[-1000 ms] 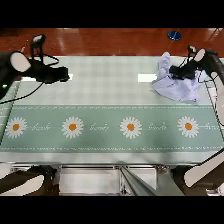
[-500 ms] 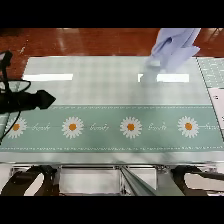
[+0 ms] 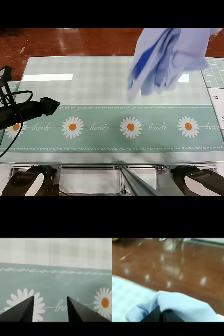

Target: Fold the shirts.

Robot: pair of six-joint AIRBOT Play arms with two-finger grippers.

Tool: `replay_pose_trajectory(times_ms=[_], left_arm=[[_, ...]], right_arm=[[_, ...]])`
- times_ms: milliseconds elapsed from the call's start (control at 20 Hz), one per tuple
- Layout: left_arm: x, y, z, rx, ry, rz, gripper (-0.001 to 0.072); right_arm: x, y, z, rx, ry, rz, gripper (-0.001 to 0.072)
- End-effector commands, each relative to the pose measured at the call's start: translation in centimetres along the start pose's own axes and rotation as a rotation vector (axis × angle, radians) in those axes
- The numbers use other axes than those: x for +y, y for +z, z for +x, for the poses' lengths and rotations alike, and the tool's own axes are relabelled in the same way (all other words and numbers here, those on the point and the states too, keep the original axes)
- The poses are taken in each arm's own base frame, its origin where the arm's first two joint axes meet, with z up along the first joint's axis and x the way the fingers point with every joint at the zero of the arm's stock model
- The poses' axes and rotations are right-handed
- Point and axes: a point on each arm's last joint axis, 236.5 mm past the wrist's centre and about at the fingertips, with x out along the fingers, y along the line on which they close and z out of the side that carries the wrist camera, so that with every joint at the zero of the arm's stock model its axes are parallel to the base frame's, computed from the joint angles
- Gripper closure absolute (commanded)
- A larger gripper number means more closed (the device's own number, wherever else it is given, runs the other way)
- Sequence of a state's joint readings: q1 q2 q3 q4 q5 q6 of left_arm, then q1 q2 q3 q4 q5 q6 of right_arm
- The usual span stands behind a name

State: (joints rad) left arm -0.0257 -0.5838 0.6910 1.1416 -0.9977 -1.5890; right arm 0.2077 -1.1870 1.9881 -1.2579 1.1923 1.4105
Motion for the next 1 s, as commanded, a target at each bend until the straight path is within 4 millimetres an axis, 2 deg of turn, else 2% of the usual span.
replay_pose_trajectory(times_ms=[0, 150, 250, 400, 500, 550, 600, 700, 800, 850, 900, 950], left_arm=[[-0.3, 0.8, 0.0, -0.04, -0.016, -0.005, 0.0204], [-0.3, 0.5, 0.0, -0.028, -0.016, -0.005, 0.0204], [-0.3, 0.2, 0.1, -0.014, -0.016, -0.002, 0.0204], [-0.3, 0.0, 0.1, -0.006, -0.016, -0.003, 0.0203], [-0.2, 0.0, 0.1, -0.005, -0.012, -0.001, 0.0203], [-0.2, 0.0, 0.1, -0.006, -0.013, -0.002, 0.0203], [-0.3, -0.1, 0.1, -0.001, -0.016, -0.005, 0.0203], [-0.3, -0.6, 0.2, 0.02, -0.013, 0.0, 0.0202], [0.3, -1.4, 0.4, 0.061, 0.002, -0.011, 0.0202], [0.9, -1.7, 0.3, 0.08, 0.015, -0.028, 0.0202], [1.9, -1.9, 0.1, 0.09, 0.038, -0.054, 0.0202], [3.3, -2.0, -0.2, 0.096, 0.072, -0.086, 0.0202]], right_arm=[[5.9, -7.5, 3.1, 0.227, 0.152, -0.002, 0.0691], [11.1, -15.3, 8.2, 0.382, 0.252, 0.048, 0.0691], [15.5, -20.7, 11.3, 0.475, 0.349, 0.11, 0.0691], [21.5, -27.4, 15.5, 0.6, 0.445, 0.173, 0.0691], [23.8, -30.8, 18.3, 0.643, 0.456, 0.224, 0.0688], [24.1, -32.1, 19.5, 0.661, 0.442, 0.271, 0.0538], [24.0, -32.7, 20.3, 0.673, 0.43, 0.316, 0.0287], [21.6, -31.6, 21.0, 0.665, 0.405, 0.344, 0.0295], [15.6, -27.6, 20.2, 0.628, 0.354, 0.374, 0.0295], [10.9, -25.3, 19.0, 0.59, 0.294, 0.386, 0.0295], [5.6, -23.9, 17.2, 0.567, 0.203, 0.39, 0.0295], [-0.5, -23.5, 14.4, 0.571, 0.068, 0.388, 0.0296]])
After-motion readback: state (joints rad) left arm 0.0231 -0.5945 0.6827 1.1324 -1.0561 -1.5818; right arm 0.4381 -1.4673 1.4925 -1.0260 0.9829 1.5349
